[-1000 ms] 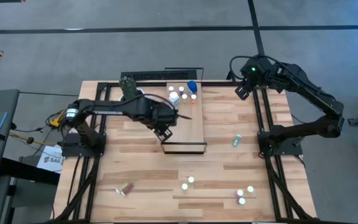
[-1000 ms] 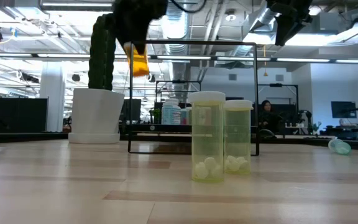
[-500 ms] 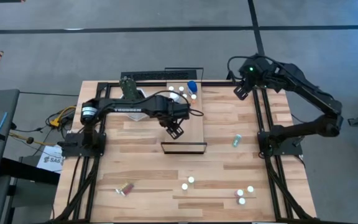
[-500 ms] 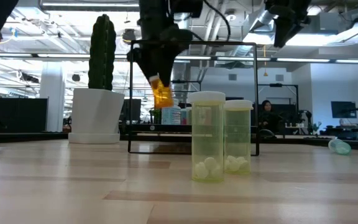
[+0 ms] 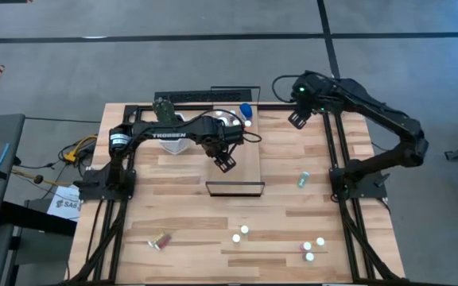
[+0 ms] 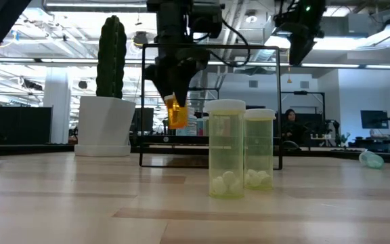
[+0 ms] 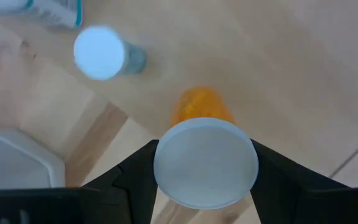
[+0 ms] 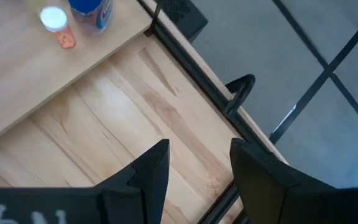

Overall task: Pick and place medicine bottles onto shelf by color
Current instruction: Put the big orange pill bottle on the shelf

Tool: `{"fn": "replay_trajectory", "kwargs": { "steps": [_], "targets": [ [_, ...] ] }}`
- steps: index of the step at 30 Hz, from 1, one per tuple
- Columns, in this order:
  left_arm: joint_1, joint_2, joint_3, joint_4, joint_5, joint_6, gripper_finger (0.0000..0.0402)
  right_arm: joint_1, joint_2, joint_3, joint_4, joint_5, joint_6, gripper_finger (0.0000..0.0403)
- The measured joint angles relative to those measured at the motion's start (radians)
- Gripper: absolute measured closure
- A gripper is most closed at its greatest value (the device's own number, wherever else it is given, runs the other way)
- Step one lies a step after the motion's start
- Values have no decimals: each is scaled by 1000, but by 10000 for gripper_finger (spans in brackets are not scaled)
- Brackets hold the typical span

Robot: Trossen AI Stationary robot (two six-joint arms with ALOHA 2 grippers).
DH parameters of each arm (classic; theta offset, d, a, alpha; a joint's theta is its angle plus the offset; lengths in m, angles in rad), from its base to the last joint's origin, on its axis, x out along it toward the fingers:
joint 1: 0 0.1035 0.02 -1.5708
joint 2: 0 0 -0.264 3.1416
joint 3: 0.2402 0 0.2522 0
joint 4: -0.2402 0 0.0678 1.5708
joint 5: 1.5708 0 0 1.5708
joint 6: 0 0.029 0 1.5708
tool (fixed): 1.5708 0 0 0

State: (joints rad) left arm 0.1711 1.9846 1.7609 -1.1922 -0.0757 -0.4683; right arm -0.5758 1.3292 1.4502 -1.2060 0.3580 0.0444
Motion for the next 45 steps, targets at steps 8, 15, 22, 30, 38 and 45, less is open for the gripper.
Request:
{"fn": "replay_trajectory", "kwargs": {
  "steps": [8,15,22,30,38,45],
  "targets": [
    [-2,-4,12,-30,-8,11,211,0,162,0,69,-5,5,212],
    [-2,-5,12,-30,-8,15,211,1,287,76,18,-69,22,212],
    [-2,-3,8,-25,-10,19,211,3,310,172,-35,-71,23,212],
    [-2,-1,-33,-25,-9,20,211,13,252,257,-131,-71,24,212],
    [-1,-1,-44,0,-37,38,211,13,171,263,-155,-71,26,212],
    [-1,-1,-44,32,-44,39,211,13,118,263,-200,-71,27,212]
  ]
}}
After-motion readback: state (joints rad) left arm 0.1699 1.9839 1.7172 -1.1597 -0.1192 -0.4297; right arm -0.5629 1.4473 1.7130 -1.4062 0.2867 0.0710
